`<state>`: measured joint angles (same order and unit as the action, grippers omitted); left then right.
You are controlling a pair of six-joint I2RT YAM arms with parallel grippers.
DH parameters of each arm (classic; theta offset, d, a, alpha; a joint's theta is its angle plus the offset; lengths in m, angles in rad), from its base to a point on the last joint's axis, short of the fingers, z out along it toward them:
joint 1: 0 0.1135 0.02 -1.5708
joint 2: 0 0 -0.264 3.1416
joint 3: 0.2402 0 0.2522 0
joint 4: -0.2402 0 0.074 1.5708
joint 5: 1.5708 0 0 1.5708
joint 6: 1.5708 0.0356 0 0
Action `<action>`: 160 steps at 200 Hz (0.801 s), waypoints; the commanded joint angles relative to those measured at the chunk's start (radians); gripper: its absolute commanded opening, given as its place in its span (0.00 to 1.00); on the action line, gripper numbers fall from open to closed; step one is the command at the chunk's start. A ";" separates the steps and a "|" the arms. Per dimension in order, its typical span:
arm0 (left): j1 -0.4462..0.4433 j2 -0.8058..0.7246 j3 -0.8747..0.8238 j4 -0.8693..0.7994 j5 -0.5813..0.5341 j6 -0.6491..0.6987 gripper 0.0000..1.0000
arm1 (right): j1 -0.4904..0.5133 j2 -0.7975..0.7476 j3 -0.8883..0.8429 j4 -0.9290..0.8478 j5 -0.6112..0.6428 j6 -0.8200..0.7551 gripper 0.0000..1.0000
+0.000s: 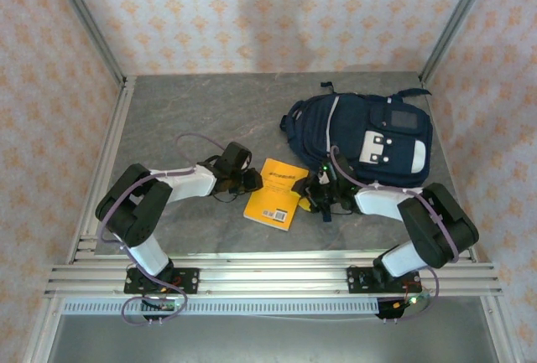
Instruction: Pack books, pencil case, and school supplies into a backpack
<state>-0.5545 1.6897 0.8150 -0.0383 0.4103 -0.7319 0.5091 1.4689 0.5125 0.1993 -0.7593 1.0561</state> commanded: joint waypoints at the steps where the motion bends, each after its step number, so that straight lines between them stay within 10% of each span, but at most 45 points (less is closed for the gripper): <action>1: -0.065 0.034 -0.032 -0.008 0.170 -0.001 0.20 | 0.033 -0.079 0.024 0.387 -0.134 0.035 0.46; 113: -0.062 -0.024 -0.029 -0.061 0.171 0.017 0.20 | 0.034 -0.063 -0.005 0.466 -0.091 0.033 0.47; 160: -0.049 -0.053 -0.035 -0.093 0.148 0.028 0.21 | 0.032 -0.074 0.038 0.189 -0.066 -0.172 0.46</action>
<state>-0.6086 1.6794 0.7902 -0.0757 0.5568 -0.7277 0.5362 1.4101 0.5152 0.5591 -0.8467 1.0275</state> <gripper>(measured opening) 0.208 0.463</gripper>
